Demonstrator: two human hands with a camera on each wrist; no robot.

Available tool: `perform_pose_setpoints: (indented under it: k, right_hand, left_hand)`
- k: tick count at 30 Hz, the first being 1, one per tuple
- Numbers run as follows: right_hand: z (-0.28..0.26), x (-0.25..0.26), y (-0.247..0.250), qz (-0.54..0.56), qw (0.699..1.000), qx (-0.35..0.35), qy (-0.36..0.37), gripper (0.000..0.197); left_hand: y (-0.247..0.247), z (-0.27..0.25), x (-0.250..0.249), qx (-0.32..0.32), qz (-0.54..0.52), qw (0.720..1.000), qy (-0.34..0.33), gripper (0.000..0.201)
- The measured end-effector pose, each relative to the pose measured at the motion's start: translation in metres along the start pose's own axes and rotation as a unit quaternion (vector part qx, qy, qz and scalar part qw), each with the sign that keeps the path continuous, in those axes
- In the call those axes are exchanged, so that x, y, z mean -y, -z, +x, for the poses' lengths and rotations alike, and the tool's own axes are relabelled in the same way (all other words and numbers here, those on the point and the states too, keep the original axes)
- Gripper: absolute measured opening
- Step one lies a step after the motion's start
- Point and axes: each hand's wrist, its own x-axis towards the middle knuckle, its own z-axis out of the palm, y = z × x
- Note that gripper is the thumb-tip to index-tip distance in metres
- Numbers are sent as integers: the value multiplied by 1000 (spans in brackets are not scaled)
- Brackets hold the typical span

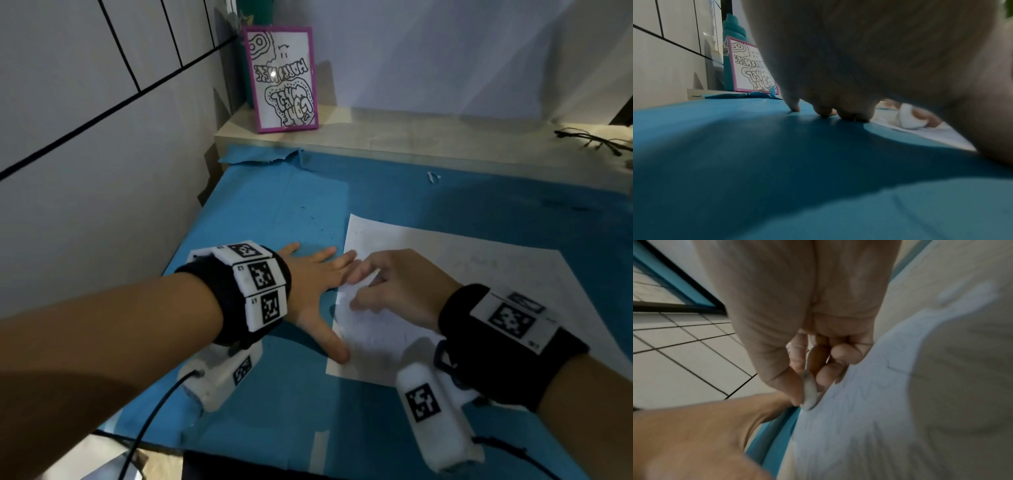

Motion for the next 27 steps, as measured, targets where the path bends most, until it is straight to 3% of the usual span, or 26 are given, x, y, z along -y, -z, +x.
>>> perform_pose_setpoints:
  k: [3,7,11,15,19,24,27]
  right_hand:
    - [0,2,-2,27,999,-26,3,6]
    - [-7,4,-5,23,999,38,-1,12]
    - [3,4,1,1,1000,-25,-5,12]
    - [-7,6,-5,13,998,56,-1,15]
    - [0,0,3,0,1000,-27,-1,11]
    - [-11,-1,-3,7,998,53,20,8]
    - [-5,-5,4,-25,1000,-7,10,11]
  left_hand:
    - [0,1,0,5,1,1000,3,126]
    - [0,1,1,5,7,1000,3,127]
    - [1,0,0,9,2,1000,5,127]
    - [3,-1,-2,7,6,1000,5,126]
    - [3,-2,-3,10,9,1000,7,127]
    - [3,-3,-3,8,4,1000,8,128]
    - [3,-3,-4,11,1,1000,11,127]
